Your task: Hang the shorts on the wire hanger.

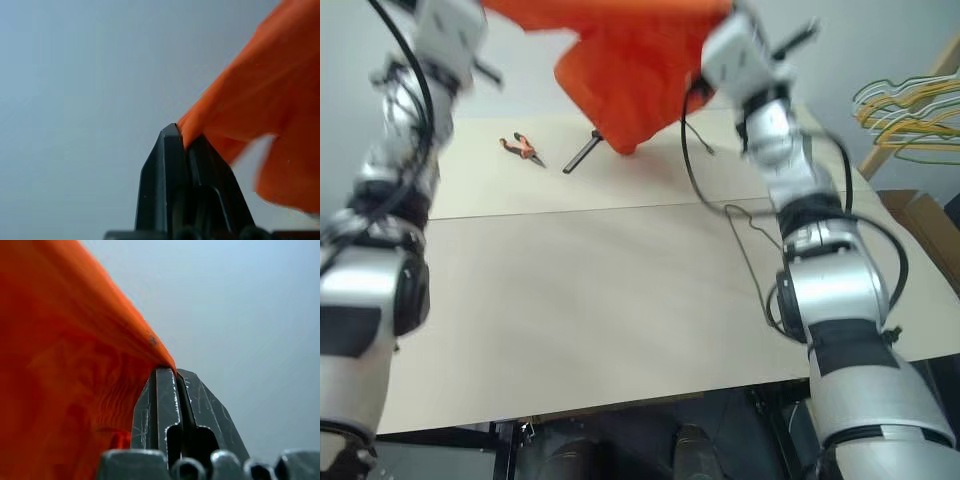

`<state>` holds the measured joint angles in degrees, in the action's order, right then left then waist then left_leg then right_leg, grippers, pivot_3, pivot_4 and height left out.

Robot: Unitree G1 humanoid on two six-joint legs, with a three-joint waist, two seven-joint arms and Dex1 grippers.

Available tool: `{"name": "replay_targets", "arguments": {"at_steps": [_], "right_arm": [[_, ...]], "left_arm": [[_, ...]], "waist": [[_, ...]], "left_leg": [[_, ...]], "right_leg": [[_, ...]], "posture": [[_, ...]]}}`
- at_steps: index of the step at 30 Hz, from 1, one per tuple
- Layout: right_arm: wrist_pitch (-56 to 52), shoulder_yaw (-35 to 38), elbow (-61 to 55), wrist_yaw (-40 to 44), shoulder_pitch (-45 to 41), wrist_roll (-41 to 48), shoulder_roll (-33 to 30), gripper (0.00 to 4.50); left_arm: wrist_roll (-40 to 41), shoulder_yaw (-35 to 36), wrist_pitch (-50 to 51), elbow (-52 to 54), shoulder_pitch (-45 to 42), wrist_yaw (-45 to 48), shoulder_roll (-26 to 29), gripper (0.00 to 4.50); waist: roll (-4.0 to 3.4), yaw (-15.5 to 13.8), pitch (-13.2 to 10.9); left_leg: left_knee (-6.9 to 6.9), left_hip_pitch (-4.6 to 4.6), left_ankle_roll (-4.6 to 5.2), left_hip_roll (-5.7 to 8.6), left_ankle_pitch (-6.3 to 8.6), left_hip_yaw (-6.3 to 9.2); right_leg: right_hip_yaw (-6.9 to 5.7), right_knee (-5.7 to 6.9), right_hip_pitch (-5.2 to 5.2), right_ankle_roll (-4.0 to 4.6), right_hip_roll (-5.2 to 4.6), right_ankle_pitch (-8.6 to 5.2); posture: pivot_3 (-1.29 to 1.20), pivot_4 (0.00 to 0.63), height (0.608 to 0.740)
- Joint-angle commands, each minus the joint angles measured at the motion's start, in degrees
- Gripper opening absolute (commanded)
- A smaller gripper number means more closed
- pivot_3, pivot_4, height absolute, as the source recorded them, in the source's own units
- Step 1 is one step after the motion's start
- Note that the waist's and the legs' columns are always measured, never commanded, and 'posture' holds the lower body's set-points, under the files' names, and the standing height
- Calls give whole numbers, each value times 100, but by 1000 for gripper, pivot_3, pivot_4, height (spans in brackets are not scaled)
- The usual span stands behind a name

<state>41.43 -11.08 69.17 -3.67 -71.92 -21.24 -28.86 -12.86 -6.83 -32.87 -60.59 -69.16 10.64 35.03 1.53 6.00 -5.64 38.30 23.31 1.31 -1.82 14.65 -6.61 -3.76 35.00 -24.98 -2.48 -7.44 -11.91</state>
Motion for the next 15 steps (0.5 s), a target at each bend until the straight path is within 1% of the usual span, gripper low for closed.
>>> {"name": "replay_targets", "arguments": {"at_steps": [1, 2, 3, 4, 5, 7, 8, 10, 11, 12, 13, 15], "right_arm": [[706, -89, -299, 1343, 504, 217, -356, 0], [877, -116, -377, 1807, 747, 315, -419, 0], [1057, -152, -471, 2277, 985, 439, -480, 0], [1146, -167, -570, 2690, 1187, 560, -520, 0], [1226, -174, -672, 3096, 1370, 707, -555, 0], [1332, -220, -891, 3741, 1689, 896, -631, 0], [1416, -276, -1004, 4028, 1839, 931, -693, 0], [1465, -349, -1226, 4467, 2097, 989, -788, 0], [1484, -369, -1328, 4593, 2195, 997, -825, 0], [1507, -392, -1432, 4686, 2286, 985, -868, 0], [1536, -411, -1548, 4766, 2384, 979, -911, 0], [1580, -439, -1782, 4844, 2573, 956, -982, 0]], "left_arm": [[846, 36, 202, 2096, 1404, 1720, 471, 22], [1132, 62, 535, 2902, 2021, 2158, 637, 22], [1424, 119, 1112, 3829, 2683, 2517, 843, 22], [1687, 136, 1506, 4573, 3253, 2960, 1125, 22], [1908, 160, 1749, 5182, 3757, 3361, 1412, 22], [2253, 342, 2671, 6305, 4634, 3785, 1919, 22], [2421, 422, 2890, 6723, 5030, 4160, 2276, 22], [2645, 644, 3321, 7380, 5754, 4760, 2947, 22], [2763, 763, 3554, 7633, 6054, 5023, 3239, 22], [2860, 923, 3626, 7838, 6377, 5271, 3469, 22], [2934, 1092, 3790, 8062, 6722, 5519, 3717, 22], [3034, 1454, 3951, 8428, 7307, 5849, 3982, 22]], "waist": [[-7, 111, -6], [-11, 150, -11], [-13, 227, -13], [-15, 254, -14], [-15, 287, -16], [-13, 300, -19], [-17, 270, -23], [-19, 219, -42], [-19, 176, -44], [-18, 144, -46], [-19, 100, -46], [-20, 27, -46]], "left_leg": [[5, 4, 8, 0, -6, -1], [25, 7, 8, -2, -6, 2], [35, 6, 8, -8, -6, 1], [41, 5, 8, -11, -6, 4], [49, -1, 8, -13, -6, 10], [58, -13, 6, -21, -8, 12], [61, -24, 6, -25, -8, 21], [64, -70, 14, -23, -6, 23], [60, -108, 47, -23, 16, 20], [59, -137, 76, -29, 35, 18], [60, -146, 78, -31, 36, 14], [61, -183, 76, -34, 34, 8]], "right_leg": [[4, -1, -3, 13, -2, 11], [6, 13, -2, 14, -2, 11], [10, 18, -3, 19, -2, 15], [12, 26, -5, 19, -2, 15], [15, 38, -1, 19, -1, 15], [24, 52, 2, 22, 3, 16], [39, 69, 2, 21, 4, 16], [58, 74, 37, 21, 3, 13], [66, 66, 68, 22, 2, 11], [74, 71, 91, 24, 1, 8], [83, 76, 91, 25, 2, 4], [98, 88, 111, 28, 1, 1]], "posture": [[-10, 72, 740], [-10, 74, 740], [-11, 77, 740], [-11, 77, 740], [-11, 78, 740], [-12, 81, 740], [-13, 83, 740], [-14, 84, 740], [-15, 85, 740], [-16, 86, 740], [-18, 85, 740], [-20, 85, 740]]}}
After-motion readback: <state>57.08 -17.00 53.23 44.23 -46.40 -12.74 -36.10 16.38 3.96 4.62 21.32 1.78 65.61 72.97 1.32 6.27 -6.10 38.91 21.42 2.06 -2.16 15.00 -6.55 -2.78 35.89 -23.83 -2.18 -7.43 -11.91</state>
